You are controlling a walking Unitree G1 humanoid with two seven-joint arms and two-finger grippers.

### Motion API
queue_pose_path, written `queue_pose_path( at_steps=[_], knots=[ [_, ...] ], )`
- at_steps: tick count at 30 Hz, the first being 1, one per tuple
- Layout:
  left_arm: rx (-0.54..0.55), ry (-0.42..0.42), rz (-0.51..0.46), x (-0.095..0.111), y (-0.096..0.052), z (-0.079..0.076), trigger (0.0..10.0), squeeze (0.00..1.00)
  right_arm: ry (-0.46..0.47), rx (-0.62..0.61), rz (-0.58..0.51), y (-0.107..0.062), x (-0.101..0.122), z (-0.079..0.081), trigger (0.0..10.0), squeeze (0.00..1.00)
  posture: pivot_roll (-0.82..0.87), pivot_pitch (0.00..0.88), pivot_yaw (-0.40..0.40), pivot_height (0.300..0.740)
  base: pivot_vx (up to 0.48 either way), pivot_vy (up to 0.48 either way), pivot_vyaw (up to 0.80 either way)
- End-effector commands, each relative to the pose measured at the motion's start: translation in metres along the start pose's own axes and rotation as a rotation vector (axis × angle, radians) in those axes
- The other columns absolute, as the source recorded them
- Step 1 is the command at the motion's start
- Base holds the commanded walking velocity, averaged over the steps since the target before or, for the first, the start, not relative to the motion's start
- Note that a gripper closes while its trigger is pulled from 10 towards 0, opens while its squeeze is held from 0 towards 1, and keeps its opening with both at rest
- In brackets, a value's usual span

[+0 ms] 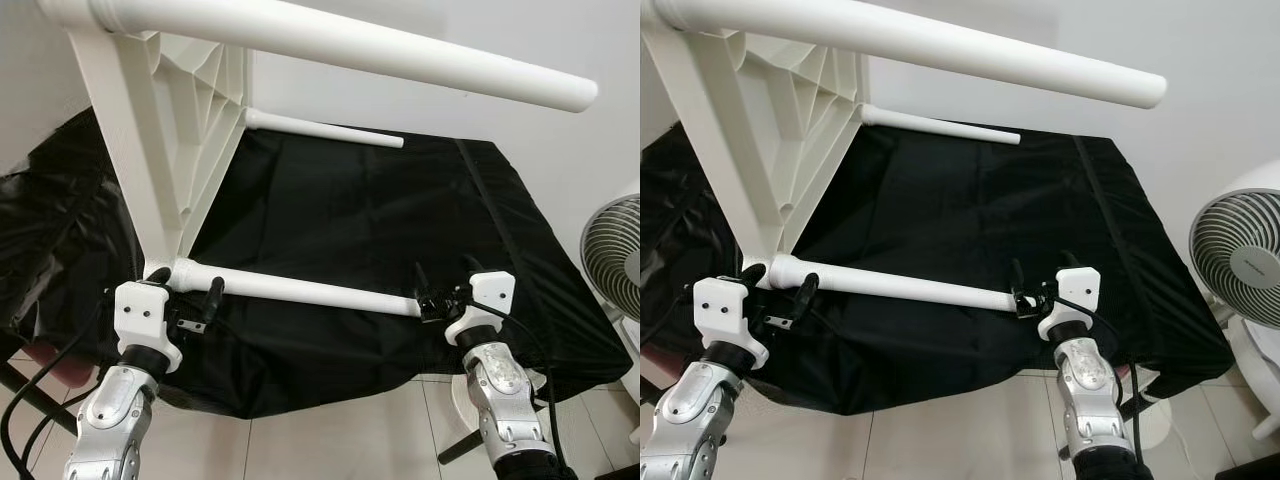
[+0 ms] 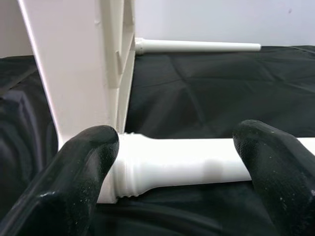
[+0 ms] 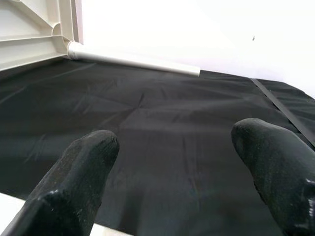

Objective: Building children table

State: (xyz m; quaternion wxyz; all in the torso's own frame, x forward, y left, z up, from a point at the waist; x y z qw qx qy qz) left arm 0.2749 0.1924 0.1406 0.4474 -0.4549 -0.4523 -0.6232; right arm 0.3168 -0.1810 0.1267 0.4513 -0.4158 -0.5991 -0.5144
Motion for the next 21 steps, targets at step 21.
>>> queue_pose_path(
  at_steps=[21],
  knots=[
    [0.005, 0.016, 0.001, 0.0006, -0.001, -0.0008, 10.0, 0.0, -0.017, 0.0, 0.017, -0.0011, -0.0024, -0.0016, 10.0, 0.0, 0.11, 0.062, -0.058, 0.74, 0.0, 0.163, 0.0]
  ],
)
Point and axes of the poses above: a point about 5 cm out from each wrist's last joint towards the gripper, its own y axis pointing out of the wrist towards the gripper, its own x axis along the axis of the wrist's last joint, z = x × y, the point moved 3 cm from there along y, pointing out of the wrist towards the gripper, and after that the axes turned 4 degrees about y, right-handed, at the moved point
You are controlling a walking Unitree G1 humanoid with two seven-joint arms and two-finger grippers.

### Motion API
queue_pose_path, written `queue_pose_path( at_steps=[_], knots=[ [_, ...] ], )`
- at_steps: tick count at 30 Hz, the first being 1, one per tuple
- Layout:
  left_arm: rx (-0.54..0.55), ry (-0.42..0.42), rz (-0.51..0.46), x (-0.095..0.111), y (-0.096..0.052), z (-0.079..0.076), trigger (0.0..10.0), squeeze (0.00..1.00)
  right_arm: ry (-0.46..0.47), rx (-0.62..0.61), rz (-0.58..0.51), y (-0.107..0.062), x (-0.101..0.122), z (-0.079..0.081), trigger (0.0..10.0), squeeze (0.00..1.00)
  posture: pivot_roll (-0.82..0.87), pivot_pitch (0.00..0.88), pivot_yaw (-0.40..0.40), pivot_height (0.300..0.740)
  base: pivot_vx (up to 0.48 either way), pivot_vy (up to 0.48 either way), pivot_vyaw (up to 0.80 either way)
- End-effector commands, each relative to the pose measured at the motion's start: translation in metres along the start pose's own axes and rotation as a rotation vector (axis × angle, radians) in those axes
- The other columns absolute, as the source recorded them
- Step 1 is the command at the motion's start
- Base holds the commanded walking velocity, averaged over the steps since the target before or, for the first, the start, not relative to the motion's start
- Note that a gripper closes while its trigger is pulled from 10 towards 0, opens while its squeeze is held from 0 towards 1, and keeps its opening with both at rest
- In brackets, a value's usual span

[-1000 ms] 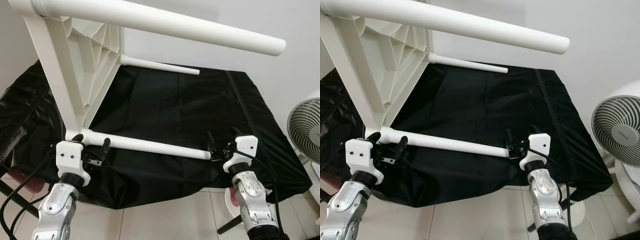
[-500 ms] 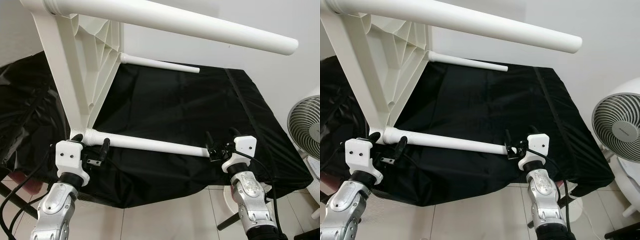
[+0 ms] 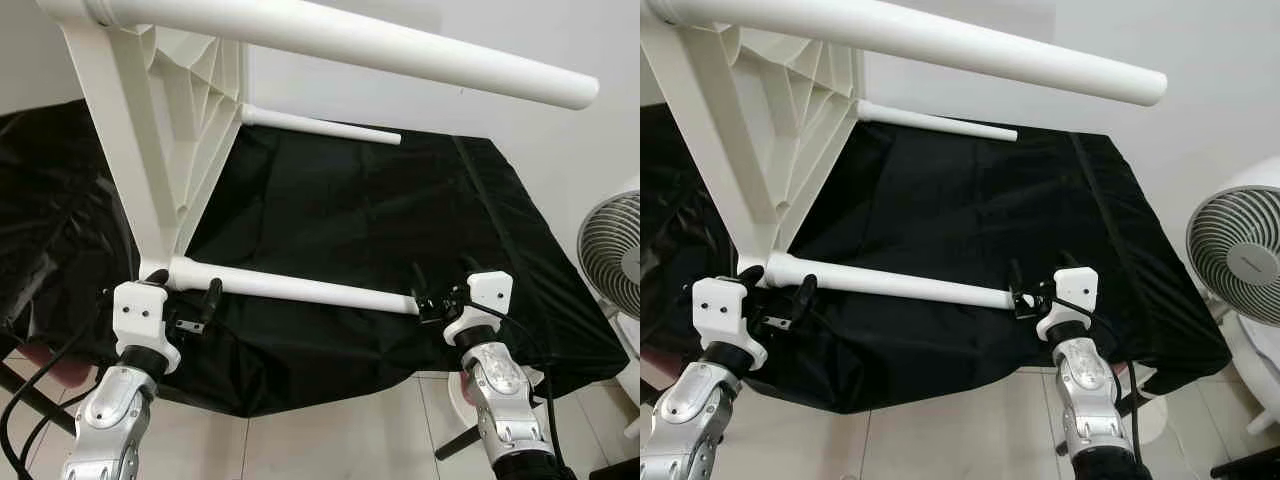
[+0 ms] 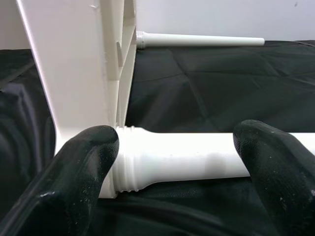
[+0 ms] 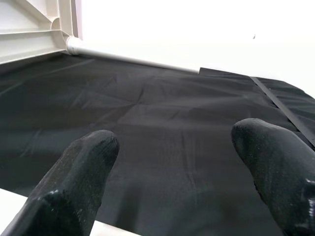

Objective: Building children table

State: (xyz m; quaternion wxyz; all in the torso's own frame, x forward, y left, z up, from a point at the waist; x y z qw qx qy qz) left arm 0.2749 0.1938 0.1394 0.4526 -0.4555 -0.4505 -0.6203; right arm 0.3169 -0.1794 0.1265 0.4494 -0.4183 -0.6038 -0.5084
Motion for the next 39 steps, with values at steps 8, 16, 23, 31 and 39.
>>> queue_pose_path(
  at_steps=[8, 16, 23, 31, 39],
  knots=[
    [-0.011, 0.041, -0.013, 0.002, -0.001, -0.007, 10.0, 0.0, -0.002, -0.016, 0.013, 0.0, -0.002, -0.003, 10.0, 0.0, 0.12, 0.057, -0.058, 0.74, 0.0, 0.0, 0.0],
    [-0.022, 0.029, 0.034, -0.003, 0.0, -0.012, 10.0, 0.0, -0.028, -0.042, 0.035, 0.002, -0.004, -0.004, 10.0, 0.0, 0.12, 0.055, -0.059, 0.74, 0.0, 0.0, 0.0],
    [-0.072, -0.074, 0.109, -0.01, 0.005, -0.028, 10.0, 0.0, -0.068, -0.084, 0.046, 0.009, -0.002, -0.008, 10.0, 0.0, 0.12, 0.041, -0.063, 0.74, 0.0, 0.0, 0.0],
    [-0.063, -0.144, 0.072, -0.001, 0.009, -0.026, 10.0, 1.0, 0.025, -0.022, -0.004, 0.01, 0.006, -0.005, 10.0, 1.0, 0.12, 0.029, -0.067, 0.74, 0.0, 0.0, 0.0],
    [-0.017, -0.2, 0.162, -0.003, 0.007, -0.027, 10.0, 0.0, 0.019, -0.018, -0.02, 0.012, 0.011, -0.002, 10.0, 1.0, 0.12, 0.027, -0.063, 0.74, 0.0, 0.0, 0.0]
  ],
)
Point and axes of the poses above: a point about 5 cm out from each wrist's last joint towards the gripper, its own y axis pointing out of the wrist towards the gripper, its own x axis along the axis of the wrist's last joint, z = x × y, the point moved 3 cm from there along y, pointing out of the wrist towards the gripper, and after that the axes turned 4 degrees about y, right-handed, at the moved point
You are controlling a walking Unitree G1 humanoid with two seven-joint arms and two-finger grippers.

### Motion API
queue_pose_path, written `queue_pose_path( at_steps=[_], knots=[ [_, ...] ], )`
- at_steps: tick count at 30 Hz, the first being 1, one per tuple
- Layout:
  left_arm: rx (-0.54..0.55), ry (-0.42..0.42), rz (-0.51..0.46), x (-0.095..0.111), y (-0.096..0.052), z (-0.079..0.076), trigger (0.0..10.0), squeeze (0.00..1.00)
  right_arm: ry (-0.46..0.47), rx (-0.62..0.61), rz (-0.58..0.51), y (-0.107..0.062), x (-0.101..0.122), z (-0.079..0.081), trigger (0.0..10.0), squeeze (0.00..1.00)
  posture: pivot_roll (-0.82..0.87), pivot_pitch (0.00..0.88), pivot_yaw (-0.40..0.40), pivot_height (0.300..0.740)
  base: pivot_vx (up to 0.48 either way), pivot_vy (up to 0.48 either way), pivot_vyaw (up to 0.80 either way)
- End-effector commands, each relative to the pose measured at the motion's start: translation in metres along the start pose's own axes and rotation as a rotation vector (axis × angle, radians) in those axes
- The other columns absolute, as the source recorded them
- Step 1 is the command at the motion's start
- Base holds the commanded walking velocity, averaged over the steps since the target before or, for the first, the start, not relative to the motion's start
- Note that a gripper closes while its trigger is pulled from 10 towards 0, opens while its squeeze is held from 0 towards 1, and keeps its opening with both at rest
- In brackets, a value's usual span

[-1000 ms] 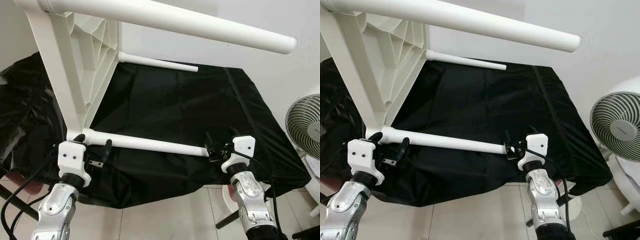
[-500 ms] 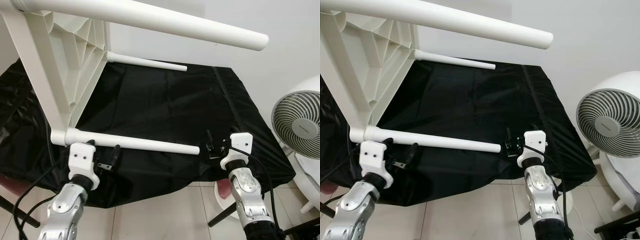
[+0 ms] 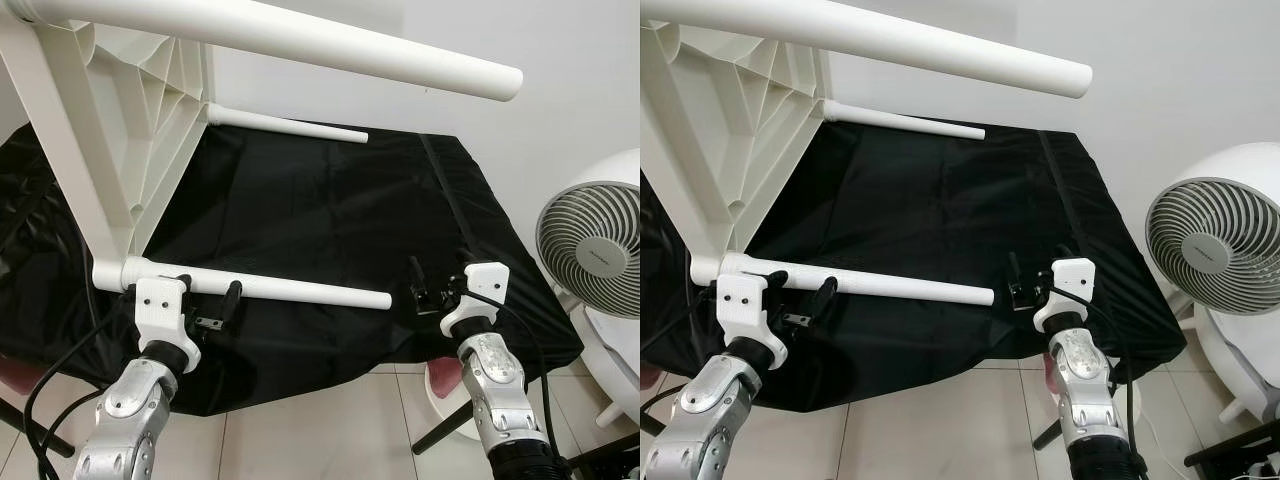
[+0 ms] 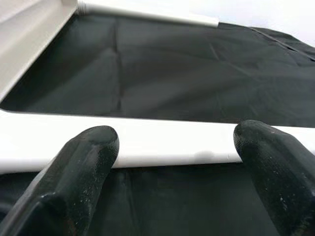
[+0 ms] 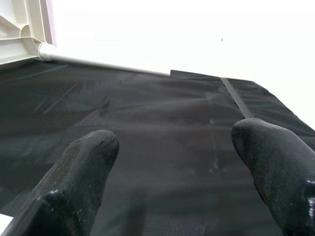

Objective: Building children table

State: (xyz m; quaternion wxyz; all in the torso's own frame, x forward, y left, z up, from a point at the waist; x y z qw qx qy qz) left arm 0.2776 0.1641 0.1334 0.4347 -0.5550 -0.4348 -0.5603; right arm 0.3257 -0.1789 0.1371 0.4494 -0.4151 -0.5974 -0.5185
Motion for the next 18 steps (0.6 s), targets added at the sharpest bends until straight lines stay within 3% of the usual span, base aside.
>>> queue_pose_path(
  at_steps=[1, 3, 4, 5, 6, 13, 18],
  knots=[
    [0.064, -0.057, 0.038, -0.001, -0.001, 0.001, 10.0, 0.0, 0.0, -0.003, -0.016, 0.002, 0.005, 0.0, 10.0, 1.0, 0.12, 0.027, -0.063, 0.74, 0.0, 0.0, 0.0],
    [0.081, -0.09, 0.061, -0.002, -0.002, -0.001, 10.0, 0.0, -0.001, -0.003, -0.022, 0.002, 0.006, 0.0, 10.0, 1.0, 0.13, 0.029, -0.059, 0.74, 0.0, 0.0, 0.0],
    [0.083, -0.103, 0.069, -0.002, -0.002, -0.002, 10.0, 0.0, -0.002, 0.001, -0.032, 0.003, 0.009, 0.001, 10.0, 0.71, 0.13, 0.029, -0.059, 0.74, 0.0, 0.0, 0.0],
    [0.083, -0.103, 0.069, -0.002, -0.002, -0.002, 10.0, 0.0, -0.002, 0.001, -0.032, 0.003, 0.009, 0.001, 10.0, 0.71, 0.13, 0.029, -0.059, 0.74, 0.0, 0.0, 0.0],
    [0.088, -0.11, 0.075, -0.001, -0.002, -0.004, 10.0, 0.0, -0.013, 0.009, -0.051, 0.005, 0.014, 0.002, 10.0, 0.0, 0.13, 0.029, -0.059, 0.74, 0.0, 0.0, 0.0],
    [0.14, -0.123, 0.151, 0.001, 0.003, -0.005, 10.0, 0.0, -0.116, 0.085, -0.149, 0.016, 0.045, 0.015, 10.0, 0.0, 0.13, 0.043, -0.064, 0.74, 0.0, 0.0, 0.0],
    [0.16, -0.178, 0.187, -0.001, 0.006, -0.005, 10.0, 0.0, -0.179, 0.127, -0.196, 0.019, 0.062, 0.022, 10.0, 0.0, 0.12, 0.049, -0.065, 0.74, 0.0, 0.0, 0.0]
  ],
)
Point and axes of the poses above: a point about 5 cm out from each wrist's last joint towards the gripper, its own y axis pointing out of the wrist towards the gripper, its own x axis along the axis of the wrist's last joint, z = x × y, the point moved 3 cm from there along y, pointing out of the wrist towards the gripper, and after that the axes turned 4 degrees about y, right-handed, at the moved point
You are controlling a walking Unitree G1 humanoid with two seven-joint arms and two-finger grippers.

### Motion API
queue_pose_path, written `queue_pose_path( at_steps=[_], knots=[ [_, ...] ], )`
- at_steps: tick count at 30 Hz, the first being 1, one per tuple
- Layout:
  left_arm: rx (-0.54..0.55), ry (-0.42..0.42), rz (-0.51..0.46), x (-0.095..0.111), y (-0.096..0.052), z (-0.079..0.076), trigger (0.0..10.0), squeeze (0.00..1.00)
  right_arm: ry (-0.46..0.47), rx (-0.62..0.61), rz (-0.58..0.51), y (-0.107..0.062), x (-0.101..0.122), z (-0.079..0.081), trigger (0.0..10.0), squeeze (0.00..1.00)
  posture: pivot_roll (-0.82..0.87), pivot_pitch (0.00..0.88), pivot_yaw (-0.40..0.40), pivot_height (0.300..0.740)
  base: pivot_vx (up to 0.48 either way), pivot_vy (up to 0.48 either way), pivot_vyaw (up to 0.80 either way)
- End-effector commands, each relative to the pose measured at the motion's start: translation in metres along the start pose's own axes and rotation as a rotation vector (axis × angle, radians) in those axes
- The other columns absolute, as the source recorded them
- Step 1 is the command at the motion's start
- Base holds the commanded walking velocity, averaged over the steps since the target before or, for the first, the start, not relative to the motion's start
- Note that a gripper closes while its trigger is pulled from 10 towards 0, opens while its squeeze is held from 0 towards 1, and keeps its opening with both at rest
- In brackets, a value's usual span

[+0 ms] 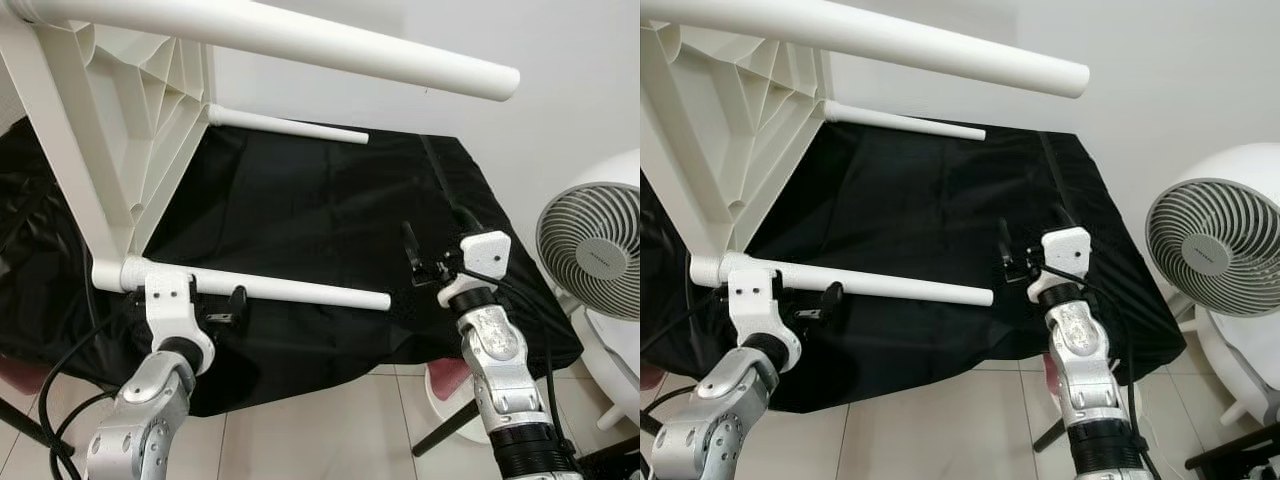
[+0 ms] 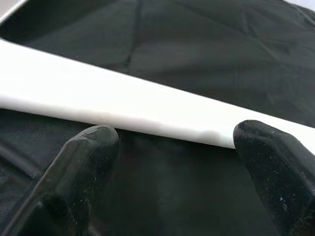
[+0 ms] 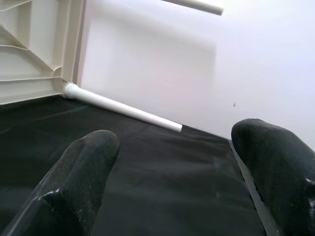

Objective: Building children table

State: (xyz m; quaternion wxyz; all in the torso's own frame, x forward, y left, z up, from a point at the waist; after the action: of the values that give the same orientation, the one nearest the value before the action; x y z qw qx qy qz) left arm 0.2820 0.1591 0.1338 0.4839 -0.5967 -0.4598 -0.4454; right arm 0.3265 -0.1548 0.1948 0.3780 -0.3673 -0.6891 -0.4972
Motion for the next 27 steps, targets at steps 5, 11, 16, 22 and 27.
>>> queue_pose_path(
  at_steps=[5, 11, 16, 22, 27],
  knots=[
    [0.022, -0.061, 0.039, -0.001, 0.004, -0.004, 10.0, 0.0, -0.119, 0.02, -0.05, 0.009, 0.019, -0.001, 10.0, 0.0, 0.12, 0.05, -0.064, 0.74, 0.0, 0.0, 0.0],
    [0.016, -0.07, 0.049, 0.003, 0.009, -0.01, 10.0, 0.0, -0.276, -0.092, -0.178, 0.018, 0.053, -0.012, 10.0, 0.0, 0.11, 0.049, -0.062, 0.74, 0.0, 0.0, 0.0],
    [0.021, -0.055, 0.045, 0.007, 0.012, -0.008, 10.0, 0.0, -0.474, -0.235, -0.331, 0.016, 0.085, -0.016, 10.0, 0.0, 0.11, 0.049, -0.063, 0.74, 0.0, 0.0, 0.0],
    [0.029, -0.043, 0.046, 0.008, 0.014, -0.007, 10.0, 0.0, -0.541, -0.262, -0.411, 0.013, 0.097, -0.007, 10.0, 0.0, 0.11, 0.049, -0.065, 0.74, 0.0, 0.0, 0.0],
    [0.038, -0.035, 0.045, 0.009, 0.016, -0.007, 10.0, 0.0, -0.575, -0.234, -0.473, 0.015, 0.106, 0.009, 10.0, 0.0, 0.11, 0.049, -0.068, 0.74, 0.0, 0.0, 0.0]
  ],
)
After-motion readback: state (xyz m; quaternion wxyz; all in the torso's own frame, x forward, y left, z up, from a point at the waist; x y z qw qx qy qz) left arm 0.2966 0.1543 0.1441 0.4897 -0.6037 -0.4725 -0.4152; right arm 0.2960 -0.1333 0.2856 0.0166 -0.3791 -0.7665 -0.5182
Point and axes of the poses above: a point about 5 cm out from each wrist's last joint towards the gripper, its own y axis pointing out of the wrist towards the gripper, its own x axis along the axis of the wrist's last joint, z = x × y, the point moved 3 cm from there along y, pointing out of the wrist towards the gripper, and after that the axes turned 4 degrees about y, right-handed, at the moved point
